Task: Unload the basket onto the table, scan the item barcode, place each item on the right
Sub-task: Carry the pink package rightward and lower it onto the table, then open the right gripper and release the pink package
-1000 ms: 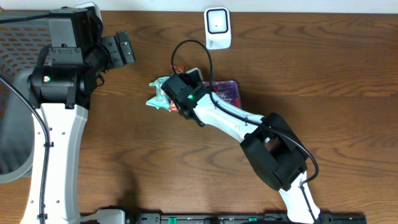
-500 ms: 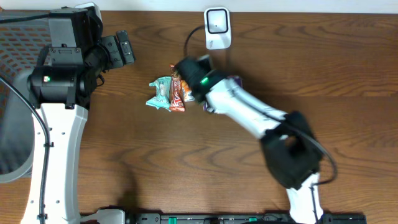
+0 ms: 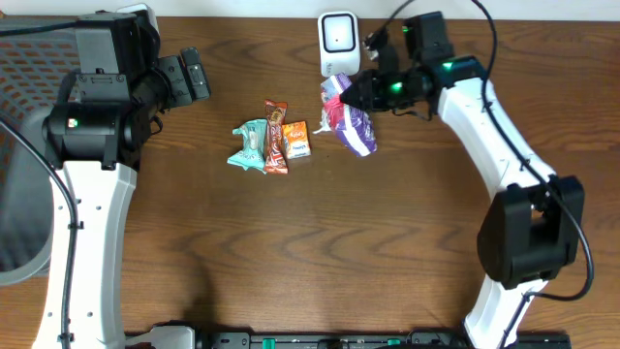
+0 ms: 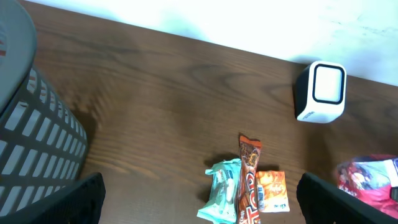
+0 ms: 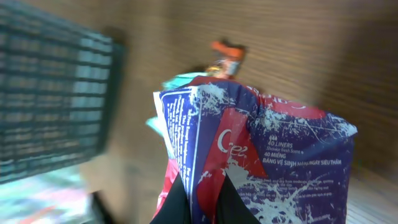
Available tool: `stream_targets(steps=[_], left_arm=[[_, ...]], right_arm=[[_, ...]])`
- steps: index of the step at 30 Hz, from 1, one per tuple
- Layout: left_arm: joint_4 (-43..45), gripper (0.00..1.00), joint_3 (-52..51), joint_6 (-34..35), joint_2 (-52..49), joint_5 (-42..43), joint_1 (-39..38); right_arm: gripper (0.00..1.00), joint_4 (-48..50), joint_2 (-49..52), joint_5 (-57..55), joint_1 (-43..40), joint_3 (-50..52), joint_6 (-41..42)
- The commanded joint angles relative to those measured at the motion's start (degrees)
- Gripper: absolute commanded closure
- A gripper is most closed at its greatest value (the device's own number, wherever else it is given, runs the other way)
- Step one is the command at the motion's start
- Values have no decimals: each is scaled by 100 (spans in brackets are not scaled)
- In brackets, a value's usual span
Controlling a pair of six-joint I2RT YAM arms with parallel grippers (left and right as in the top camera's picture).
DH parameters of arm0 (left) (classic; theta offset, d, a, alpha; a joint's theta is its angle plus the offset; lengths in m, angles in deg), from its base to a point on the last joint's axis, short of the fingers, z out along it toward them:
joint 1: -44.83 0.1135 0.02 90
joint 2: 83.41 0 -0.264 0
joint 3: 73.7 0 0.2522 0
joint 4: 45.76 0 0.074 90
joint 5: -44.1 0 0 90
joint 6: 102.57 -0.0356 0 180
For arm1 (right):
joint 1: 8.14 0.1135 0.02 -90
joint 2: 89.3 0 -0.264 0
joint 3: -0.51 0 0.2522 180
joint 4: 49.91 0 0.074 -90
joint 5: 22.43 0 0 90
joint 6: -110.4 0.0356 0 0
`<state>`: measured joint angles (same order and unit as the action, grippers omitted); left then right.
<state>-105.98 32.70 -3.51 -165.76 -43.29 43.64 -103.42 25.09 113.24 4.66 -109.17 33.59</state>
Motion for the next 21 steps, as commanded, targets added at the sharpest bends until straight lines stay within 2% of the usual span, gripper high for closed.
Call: stream_targets(steps=[1,8,12,16,17,21], left_arm=[[0,2,59,24,-33,-72,15],[0,2,59,24,-33,-72,15],[0,2,59,24,-33,-72,15],[0,2,59,24,-33,-72,15],[0,2,59,24,-33,-72,15],[0,2,59,24,-33,-72,15]], right_arm=[[99,234,129,1528,-173,319,63],[99,1296,136,1266,-509,1386,1318],[99,1530,136,227,-643,1904,1766],[98,1021,133,-1235,-688,1993,1738],[96,968,125,-1414,-693,1989,1628],[75,627,-13,-2070,-726,1910,1307]])
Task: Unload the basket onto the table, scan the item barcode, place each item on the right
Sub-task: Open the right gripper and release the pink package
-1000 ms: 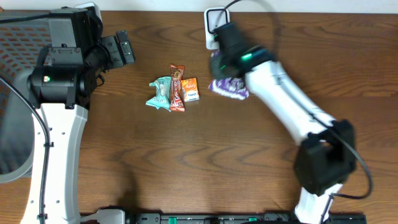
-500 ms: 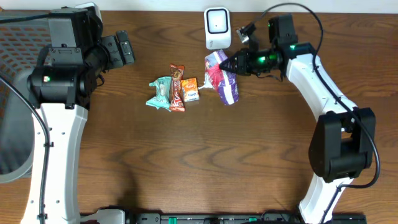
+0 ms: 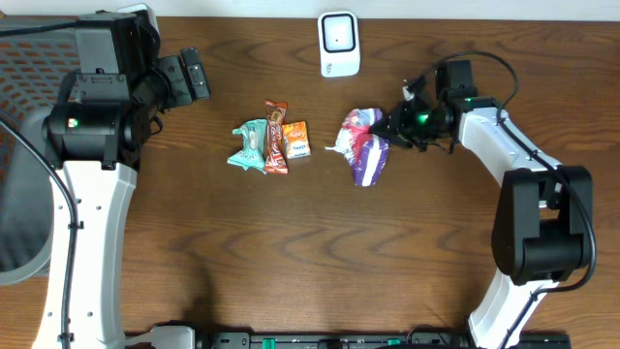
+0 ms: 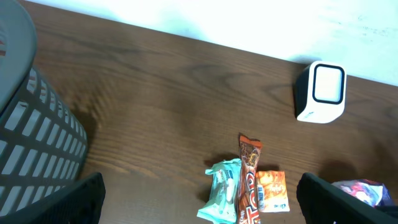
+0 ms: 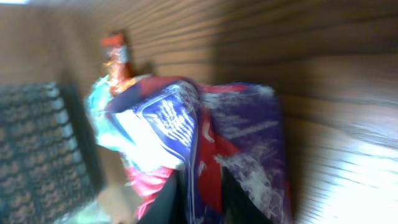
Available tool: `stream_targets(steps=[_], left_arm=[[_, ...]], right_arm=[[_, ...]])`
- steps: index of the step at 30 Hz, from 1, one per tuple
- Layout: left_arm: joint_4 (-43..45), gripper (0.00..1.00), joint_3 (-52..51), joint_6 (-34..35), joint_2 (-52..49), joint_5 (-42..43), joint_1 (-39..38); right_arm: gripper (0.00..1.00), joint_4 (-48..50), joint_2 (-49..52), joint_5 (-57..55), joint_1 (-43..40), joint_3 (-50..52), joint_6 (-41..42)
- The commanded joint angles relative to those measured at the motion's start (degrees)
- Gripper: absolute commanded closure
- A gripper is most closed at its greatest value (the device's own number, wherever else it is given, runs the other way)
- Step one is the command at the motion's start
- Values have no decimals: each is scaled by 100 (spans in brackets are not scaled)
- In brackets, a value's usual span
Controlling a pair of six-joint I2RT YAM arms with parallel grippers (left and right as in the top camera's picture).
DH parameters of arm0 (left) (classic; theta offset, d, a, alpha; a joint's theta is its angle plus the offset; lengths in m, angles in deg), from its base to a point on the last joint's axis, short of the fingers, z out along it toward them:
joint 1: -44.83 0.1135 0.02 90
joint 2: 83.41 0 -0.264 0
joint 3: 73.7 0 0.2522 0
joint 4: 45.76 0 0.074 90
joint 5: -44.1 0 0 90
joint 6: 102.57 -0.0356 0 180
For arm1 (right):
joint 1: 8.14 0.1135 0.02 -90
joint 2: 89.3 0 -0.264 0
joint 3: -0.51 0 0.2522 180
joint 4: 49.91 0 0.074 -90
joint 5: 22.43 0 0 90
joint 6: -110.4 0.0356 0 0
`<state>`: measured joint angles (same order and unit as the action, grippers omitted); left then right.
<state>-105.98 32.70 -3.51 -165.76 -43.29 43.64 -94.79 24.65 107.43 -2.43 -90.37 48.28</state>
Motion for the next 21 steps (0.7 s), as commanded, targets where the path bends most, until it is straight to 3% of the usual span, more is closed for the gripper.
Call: stream_targets(steps=[1,4,16,21], left_arm=[[0,2,59,24,-33,-72,15],[0,2,59,24,-33,-72,15],[0,2,59,24,-33,-72,15],[0,2,59,24,-33,-72,15]], right_arm=[[70,-415,-17,-1731,-28,-46,-240],[59,-885,-129,-2267,-39,-321,-507],[36,-1497,-273,-2704,-52,-870,-1019],[32,-1513,-275,-2946,-170,-872,-1040]])
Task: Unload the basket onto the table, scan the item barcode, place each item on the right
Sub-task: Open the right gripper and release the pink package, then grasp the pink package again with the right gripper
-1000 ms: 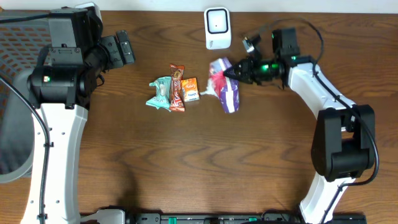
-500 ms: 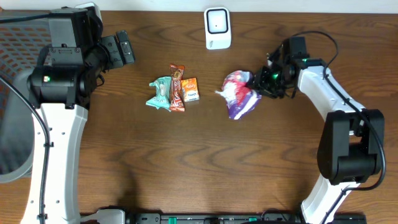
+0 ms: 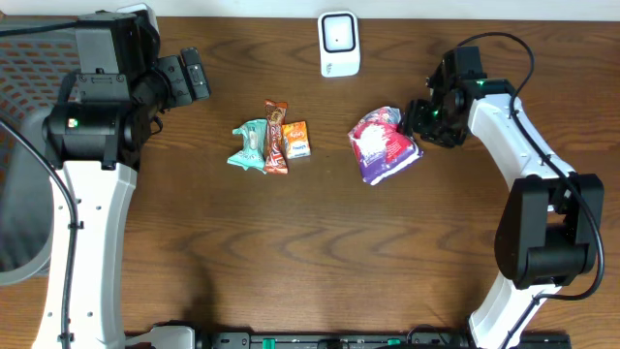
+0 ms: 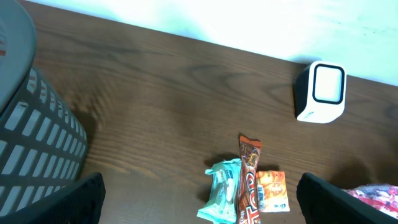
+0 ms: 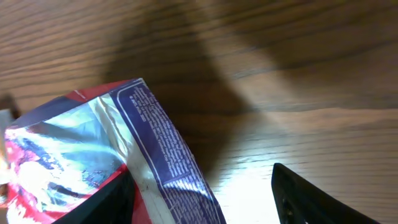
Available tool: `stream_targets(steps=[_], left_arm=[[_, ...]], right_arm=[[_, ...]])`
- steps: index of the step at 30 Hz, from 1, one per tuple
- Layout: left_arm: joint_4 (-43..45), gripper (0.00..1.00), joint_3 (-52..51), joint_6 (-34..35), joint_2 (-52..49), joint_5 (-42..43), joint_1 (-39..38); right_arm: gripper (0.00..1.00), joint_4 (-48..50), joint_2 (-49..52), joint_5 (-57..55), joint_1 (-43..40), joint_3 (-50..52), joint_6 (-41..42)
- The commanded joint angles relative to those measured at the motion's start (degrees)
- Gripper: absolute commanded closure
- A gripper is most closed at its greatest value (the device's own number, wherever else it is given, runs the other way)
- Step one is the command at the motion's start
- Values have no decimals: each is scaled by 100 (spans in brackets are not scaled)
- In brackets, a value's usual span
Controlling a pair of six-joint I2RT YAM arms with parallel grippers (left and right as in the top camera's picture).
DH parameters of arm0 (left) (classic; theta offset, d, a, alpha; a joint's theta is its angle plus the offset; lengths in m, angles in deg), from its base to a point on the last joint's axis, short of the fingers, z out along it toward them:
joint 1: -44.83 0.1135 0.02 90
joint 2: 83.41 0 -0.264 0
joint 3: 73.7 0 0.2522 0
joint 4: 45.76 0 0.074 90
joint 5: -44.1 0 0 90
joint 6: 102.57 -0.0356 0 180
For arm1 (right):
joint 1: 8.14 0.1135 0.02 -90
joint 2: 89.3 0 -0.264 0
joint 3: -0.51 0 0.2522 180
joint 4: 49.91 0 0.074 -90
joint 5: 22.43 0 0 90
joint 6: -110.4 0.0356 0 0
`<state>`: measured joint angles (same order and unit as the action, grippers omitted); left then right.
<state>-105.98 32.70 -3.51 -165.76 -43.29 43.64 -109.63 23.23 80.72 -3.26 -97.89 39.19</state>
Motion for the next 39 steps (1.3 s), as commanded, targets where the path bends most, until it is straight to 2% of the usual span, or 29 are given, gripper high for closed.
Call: stream_targets(steps=[1,18,20,25,29,37,39], left_arm=[[0,2,59,24,-33,-72,15],[0,2,59,24,-33,-72,15],[0,2,59,24,-33,-72,15],[0,2,59,24,-33,-72,15],[0,2,59,24,-33,-72,15],[0,2,59,24,-33,-72,15],[0,2,59,24,-33,-72,15]], right_arm=[[32,-20,-133,-275,-105,-120,-131],[28,-138,-133,-227,-225,-455,-304],[27,-85,-133,-85,-221,-461,-590],[20,-142,-85,365,-212,-442,-2111],[20,-166,-72,975,-223,-295,-3147],[19,31,348,1729,-258,-133,-3279],[22,-2,503,1810,-249,-127,-3254]])
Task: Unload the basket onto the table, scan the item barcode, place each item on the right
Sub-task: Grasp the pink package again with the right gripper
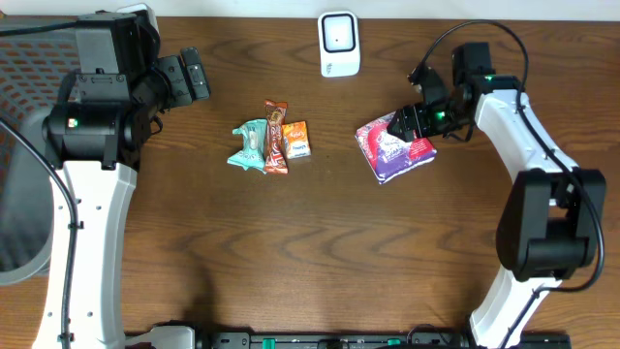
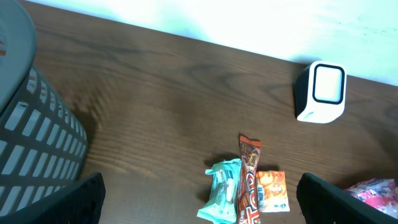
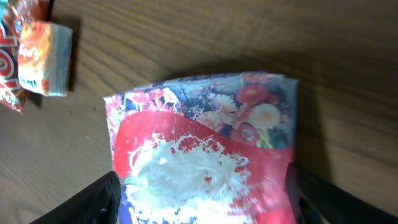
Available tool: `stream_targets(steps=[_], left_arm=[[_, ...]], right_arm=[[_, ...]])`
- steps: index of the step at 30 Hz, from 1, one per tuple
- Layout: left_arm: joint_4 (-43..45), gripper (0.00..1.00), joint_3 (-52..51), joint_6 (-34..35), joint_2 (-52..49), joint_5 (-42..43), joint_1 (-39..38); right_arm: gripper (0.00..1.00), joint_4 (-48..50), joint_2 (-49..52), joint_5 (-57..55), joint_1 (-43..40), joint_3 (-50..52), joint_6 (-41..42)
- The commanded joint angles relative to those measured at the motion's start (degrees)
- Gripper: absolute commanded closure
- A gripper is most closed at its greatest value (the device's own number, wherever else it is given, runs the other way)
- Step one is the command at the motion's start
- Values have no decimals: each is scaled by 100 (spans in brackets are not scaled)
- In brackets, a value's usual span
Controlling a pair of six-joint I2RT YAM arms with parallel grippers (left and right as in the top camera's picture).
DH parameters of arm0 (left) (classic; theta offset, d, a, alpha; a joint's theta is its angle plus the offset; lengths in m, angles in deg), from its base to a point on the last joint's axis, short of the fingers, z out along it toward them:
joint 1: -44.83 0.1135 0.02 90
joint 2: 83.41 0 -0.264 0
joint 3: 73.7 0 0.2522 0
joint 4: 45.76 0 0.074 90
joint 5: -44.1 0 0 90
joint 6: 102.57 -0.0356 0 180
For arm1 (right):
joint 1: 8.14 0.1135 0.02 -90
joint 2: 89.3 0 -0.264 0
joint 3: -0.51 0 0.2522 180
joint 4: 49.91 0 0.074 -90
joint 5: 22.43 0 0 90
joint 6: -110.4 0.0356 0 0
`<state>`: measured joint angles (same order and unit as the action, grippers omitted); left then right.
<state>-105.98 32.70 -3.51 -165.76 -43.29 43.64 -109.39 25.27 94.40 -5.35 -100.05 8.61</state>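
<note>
A red and purple snack bag (image 1: 395, 147) lies flat on the brown table, to the right of the middle. My right gripper (image 1: 408, 123) hangs over its upper right part. In the right wrist view the bag (image 3: 199, 155) fills the space under the open right gripper (image 3: 202, 208), whose fingers (image 3: 93, 199) stand wide apart, one on each side. The white barcode scanner (image 1: 338, 43) stands at the table's far edge, also seen as the scanner (image 2: 321, 92). Far to the left, my left gripper (image 1: 190, 78) is open and holds nothing.
A teal packet (image 1: 249, 143), a brown bar (image 1: 275, 136) and an orange packet (image 1: 296, 139) lie together left of the bag. A grey mesh basket (image 1: 17, 145) stands beyond the table's left edge. The right arm's cable arcs above the bag.
My right gripper was at the bag's right edge and is now over the bag, still open. The bag lies a little further right and has turned slightly. The left arm has not moved.
My right gripper held the bag up close to the scanner. Then it held the bag lower, right of the other snacks. After that the bag lay on the table with the gripper open beside it, and now the open gripper is over it.
</note>
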Motion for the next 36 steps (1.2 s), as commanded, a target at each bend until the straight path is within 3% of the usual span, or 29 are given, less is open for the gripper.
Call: stream_targets(steps=[1,9,15,19,21,26,31,34,36], left_arm=[[0,2,59,24,-33,-72,15],[0,2,59,24,-33,-72,15],[0,2,59,24,-33,-72,15],[0,2,59,24,-33,-72,15],[0,2,59,24,-33,-72,15],[0,2,59,24,-33,-72,15],[0,2,59,24,-33,-72,15],[0,2,59,24,-33,-72,15],[0,2,59,24,-33,-72,15]], right_arm=[[26,-85,409,439,-35,90,-197],[41,-603,800,376,-24,109,162],[43,-304,791,1344,129,105,2524],[43,330,791,1781,354,94,3510],[38,629,791,1834,483,48,3707],[33,546,780,1696,627,-455,3567],[23,-210,778,675,553,-1141,2546],[7,-358,778,345,533,-1266,1923],[1,-387,782,345,555,-1244,1637]])
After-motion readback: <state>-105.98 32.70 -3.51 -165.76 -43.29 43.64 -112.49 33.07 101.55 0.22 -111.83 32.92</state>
